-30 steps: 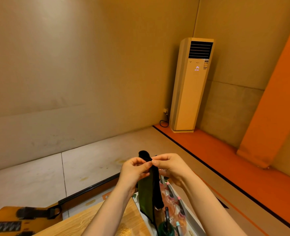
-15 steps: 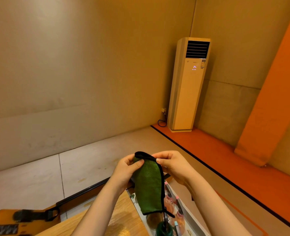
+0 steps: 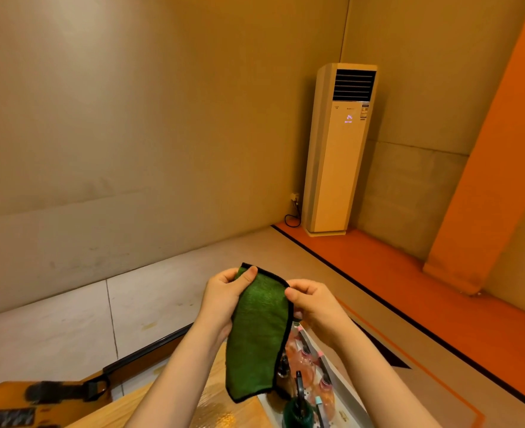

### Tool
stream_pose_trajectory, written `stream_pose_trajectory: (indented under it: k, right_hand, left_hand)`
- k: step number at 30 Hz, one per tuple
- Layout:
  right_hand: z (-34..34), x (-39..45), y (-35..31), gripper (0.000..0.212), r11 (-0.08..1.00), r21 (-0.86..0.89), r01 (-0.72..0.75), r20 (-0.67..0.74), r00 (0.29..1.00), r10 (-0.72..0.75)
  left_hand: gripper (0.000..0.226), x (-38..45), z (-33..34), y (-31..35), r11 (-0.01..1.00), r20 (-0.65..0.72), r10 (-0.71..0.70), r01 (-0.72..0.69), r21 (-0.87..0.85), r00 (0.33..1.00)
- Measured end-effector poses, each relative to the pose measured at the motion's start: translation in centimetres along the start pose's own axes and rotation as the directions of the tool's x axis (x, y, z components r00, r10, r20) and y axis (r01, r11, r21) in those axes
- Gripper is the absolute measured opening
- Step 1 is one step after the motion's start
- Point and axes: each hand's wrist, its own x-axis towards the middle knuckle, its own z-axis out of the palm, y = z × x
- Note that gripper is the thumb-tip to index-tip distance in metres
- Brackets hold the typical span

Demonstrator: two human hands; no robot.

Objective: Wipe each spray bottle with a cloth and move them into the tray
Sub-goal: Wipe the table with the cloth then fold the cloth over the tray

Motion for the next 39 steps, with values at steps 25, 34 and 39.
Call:
stream_pose_trajectory:
  k: [25, 34, 39]
  right_hand:
    - [-1.4, -1.2, 2.3, 0.015, 0.954, 0.200, -0.224, -0.112, 0.962, 0.249]
    - [-2.4, -1.1, 2.4, 0.029, 0.995, 0.076, -0.061, -0.297, 0.951, 0.081]
    - [-3.4, -1.2, 2.3, 0.025, 0.973, -0.219, -0.070, -0.383, 0.924, -0.020]
  left_hand:
    - [0.015, -1.4, -0.5, -3.6, 0.984, 0.113, -0.168, 0.173, -0.042, 0.979]
    - [0.014, -0.4, -0.3, -4.1, 0.978, 0.052, -0.196, 0.191, 0.079, 0.979]
    - [0.025, 0.3, 0.2, -5.1, 0.894, -0.072, 0.074, -0.034, 0.448, 0.995]
